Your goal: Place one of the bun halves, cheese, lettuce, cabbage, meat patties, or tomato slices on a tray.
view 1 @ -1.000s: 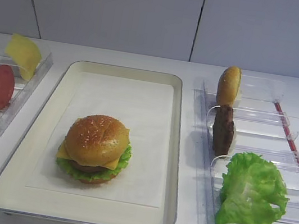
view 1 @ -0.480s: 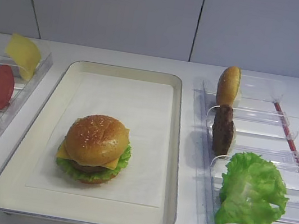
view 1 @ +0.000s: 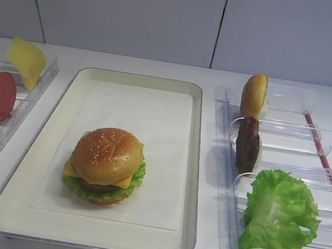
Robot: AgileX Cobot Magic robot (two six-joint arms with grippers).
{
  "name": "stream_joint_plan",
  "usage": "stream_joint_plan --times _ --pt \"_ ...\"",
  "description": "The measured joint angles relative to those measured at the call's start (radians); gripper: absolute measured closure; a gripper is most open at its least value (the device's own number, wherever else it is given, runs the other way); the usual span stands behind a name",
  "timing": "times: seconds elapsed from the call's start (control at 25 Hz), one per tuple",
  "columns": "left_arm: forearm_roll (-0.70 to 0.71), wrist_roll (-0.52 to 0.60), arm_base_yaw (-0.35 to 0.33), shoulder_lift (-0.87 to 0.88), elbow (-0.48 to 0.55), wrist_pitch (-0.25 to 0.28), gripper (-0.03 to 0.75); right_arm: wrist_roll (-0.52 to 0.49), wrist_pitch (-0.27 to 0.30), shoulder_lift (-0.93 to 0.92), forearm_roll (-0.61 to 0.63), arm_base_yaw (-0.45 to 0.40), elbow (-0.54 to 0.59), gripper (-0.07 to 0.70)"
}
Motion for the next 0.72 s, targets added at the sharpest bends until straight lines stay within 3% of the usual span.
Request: stream_joint_plan --times 0.72 --pt "0.000 0.000 0.000 0.000 0.000 0.000 0.398 0.000 0.000 0.000 0.000 0.000 0.000 0.237"
